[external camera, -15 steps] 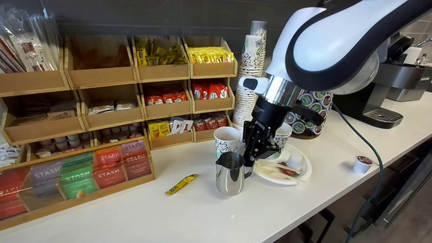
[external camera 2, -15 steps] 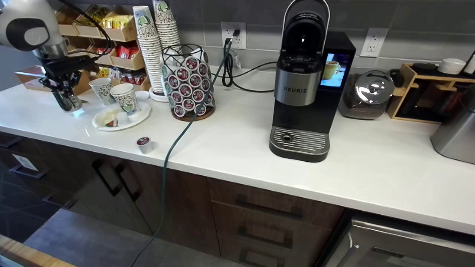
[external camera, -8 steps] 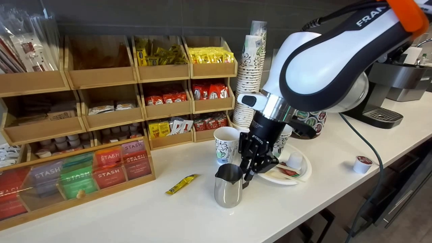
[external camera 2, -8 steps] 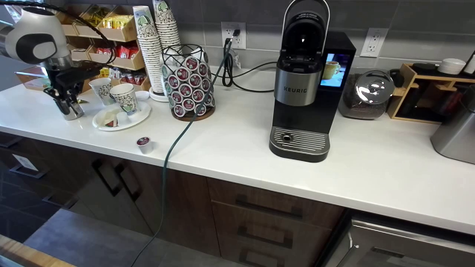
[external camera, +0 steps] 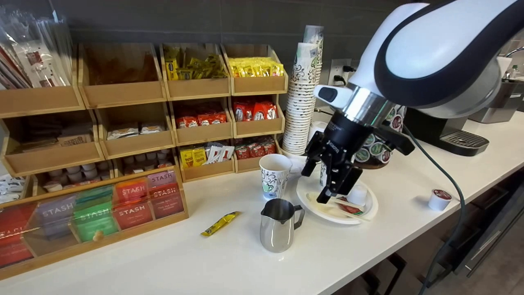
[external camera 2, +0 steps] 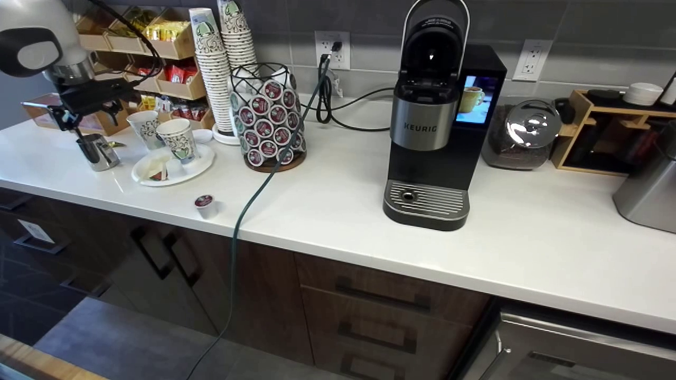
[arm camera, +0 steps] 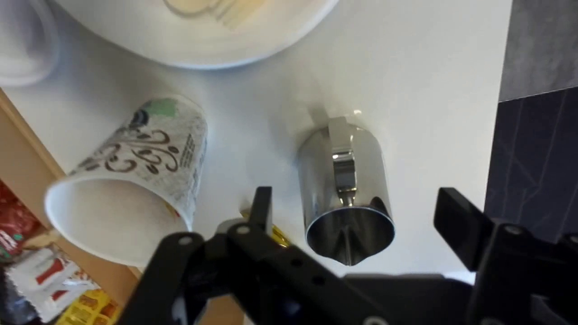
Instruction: Pick up the silver milk jug and put it on the table
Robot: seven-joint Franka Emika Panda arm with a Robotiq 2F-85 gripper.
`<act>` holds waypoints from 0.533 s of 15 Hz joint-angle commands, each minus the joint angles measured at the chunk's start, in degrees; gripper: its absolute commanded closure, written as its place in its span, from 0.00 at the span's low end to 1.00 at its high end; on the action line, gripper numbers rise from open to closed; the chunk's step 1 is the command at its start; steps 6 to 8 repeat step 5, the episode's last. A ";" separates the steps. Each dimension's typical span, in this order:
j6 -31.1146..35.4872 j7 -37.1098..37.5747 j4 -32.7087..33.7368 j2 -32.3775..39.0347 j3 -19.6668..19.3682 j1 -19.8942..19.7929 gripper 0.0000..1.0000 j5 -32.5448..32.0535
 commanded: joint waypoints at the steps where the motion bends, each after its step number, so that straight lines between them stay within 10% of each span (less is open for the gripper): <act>1: 1.64 8.53 -6.51 -6.48 -3.52 1.02 0.00 1.36; 8: 0.06 11.38 -5.19 -6.09 -5.72 1.82 0.00 0.43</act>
